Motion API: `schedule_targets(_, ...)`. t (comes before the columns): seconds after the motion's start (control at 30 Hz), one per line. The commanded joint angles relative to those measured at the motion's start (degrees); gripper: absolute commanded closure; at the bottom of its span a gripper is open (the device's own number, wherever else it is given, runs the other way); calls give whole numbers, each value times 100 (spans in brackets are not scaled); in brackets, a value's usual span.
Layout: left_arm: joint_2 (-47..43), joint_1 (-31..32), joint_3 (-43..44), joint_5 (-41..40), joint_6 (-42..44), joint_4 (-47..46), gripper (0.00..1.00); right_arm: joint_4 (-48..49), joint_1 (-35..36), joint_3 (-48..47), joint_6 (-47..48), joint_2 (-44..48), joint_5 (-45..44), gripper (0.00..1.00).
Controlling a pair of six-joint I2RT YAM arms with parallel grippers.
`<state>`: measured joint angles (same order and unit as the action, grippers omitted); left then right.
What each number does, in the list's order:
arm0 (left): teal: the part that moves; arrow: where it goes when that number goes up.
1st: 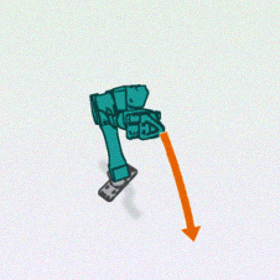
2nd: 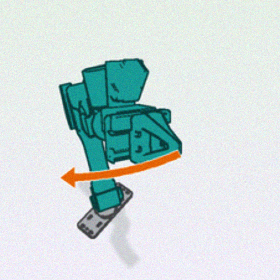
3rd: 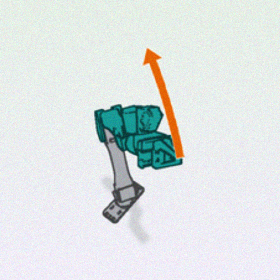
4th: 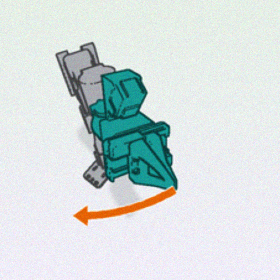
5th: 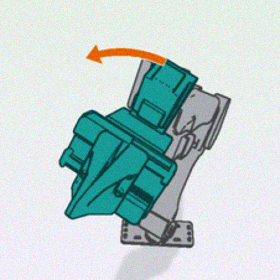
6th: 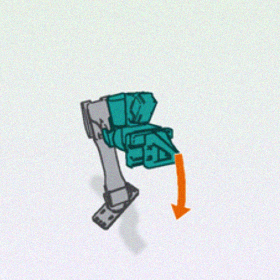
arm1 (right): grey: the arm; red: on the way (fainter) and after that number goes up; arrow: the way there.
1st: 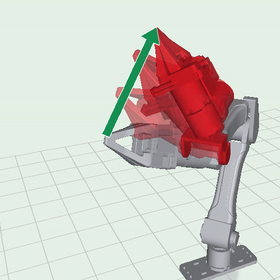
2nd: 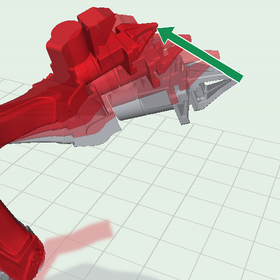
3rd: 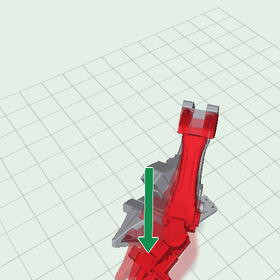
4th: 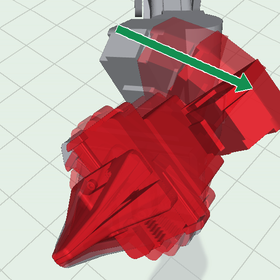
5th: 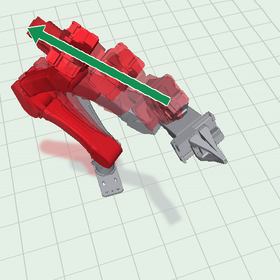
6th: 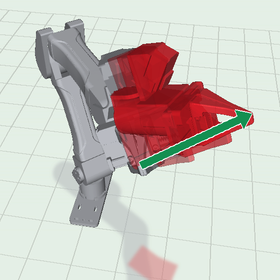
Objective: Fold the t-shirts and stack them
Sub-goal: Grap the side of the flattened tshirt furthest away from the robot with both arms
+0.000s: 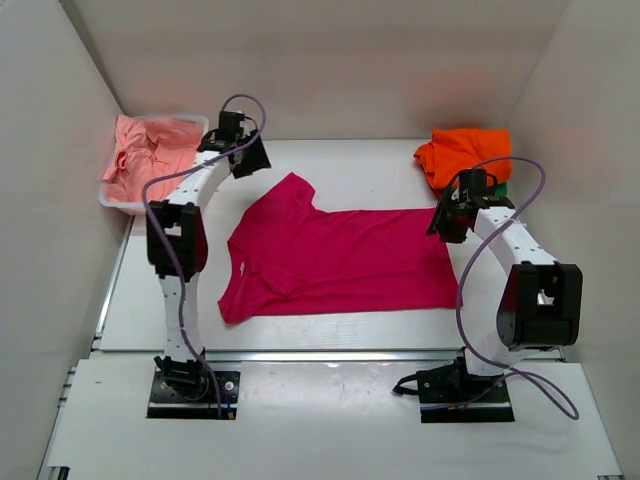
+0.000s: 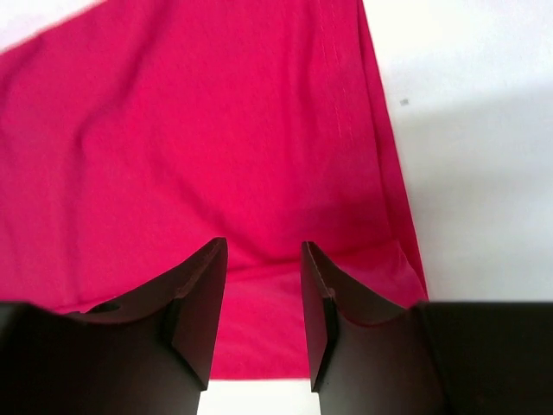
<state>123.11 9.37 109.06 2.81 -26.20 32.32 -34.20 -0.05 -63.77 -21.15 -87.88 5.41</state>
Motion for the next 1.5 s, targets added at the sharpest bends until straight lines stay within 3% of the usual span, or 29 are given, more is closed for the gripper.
schedule_targets(0.0,554,302,1044,-166,333,-67,31,624,14,-4,-162,-62,-31,63)
schedule_targets(0.27,2577,540,3937,-131,572,679,25,756,-223,-83,-170,-204,57,65)
schedule_targets(0.47,2490,742,3123,-272,695,364,24,888,-346,-31,-162,-256,-58,66)
schedule_targets(0.73,2797,900,3402,-606,906,670,23,1178,-451,31,-170,-326,-110,65)
schedule_targets(0.83,2911,970,3403,-553,845,592,32,1458,-452,57,-197,-397,-241,65)
schedule_targets(1.1,3079,1006,3482,-641,914,680,34,2048,-495,49,-521,-818,-541,52)
schedule_targets(1.27,3000,856,3439,-518,835,679,25,2189,-478,-101,-575,-1030,-541,52)
schedule_targets(1.47,3017,733,3350,-387,677,573,36,2198,-487,-294,-558,-1310,-680,52)
